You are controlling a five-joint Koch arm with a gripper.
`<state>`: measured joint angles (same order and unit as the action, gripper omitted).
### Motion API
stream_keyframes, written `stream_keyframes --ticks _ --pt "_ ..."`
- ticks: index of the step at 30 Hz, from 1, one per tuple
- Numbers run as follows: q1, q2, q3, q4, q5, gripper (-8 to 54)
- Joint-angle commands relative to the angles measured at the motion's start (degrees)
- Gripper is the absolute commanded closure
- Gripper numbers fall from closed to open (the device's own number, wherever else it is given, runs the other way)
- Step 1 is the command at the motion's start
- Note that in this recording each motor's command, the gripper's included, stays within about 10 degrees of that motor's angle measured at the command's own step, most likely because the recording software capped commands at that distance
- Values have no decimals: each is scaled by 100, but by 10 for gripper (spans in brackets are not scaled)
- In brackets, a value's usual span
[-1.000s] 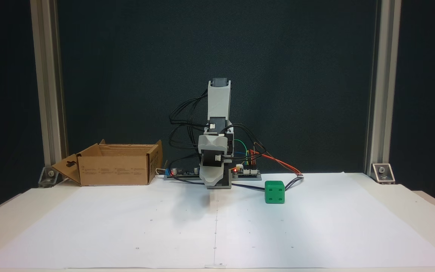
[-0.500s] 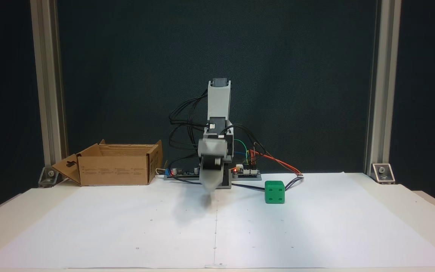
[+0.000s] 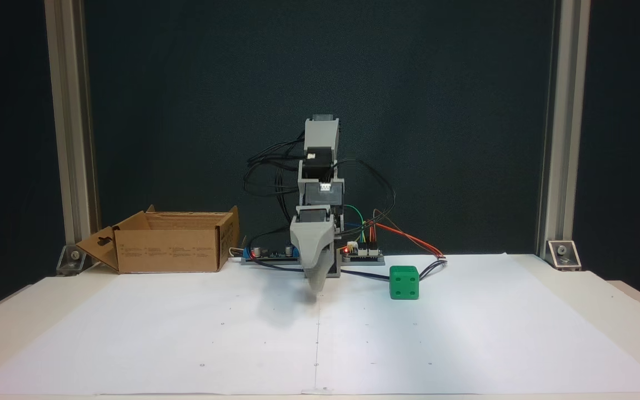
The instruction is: Grasp a green dice and put it in the bin.
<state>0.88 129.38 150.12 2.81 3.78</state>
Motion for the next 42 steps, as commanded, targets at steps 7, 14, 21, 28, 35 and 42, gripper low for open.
stream_keyframes --ticks 7,14,21,28,35,42 --pt "-888 -123 -2461 3057 1617 29" --pt "-1652 -1397 -3841 5474 2514 18" --pt "-2725 -2083 -4509 5854 3138 18" --pt "-3498 -2479 -4913 5458 3612 16" --pt "-4061 -2461 -4922 4597 3920 16" --pt "-4192 -2294 -4816 4913 4043 16"
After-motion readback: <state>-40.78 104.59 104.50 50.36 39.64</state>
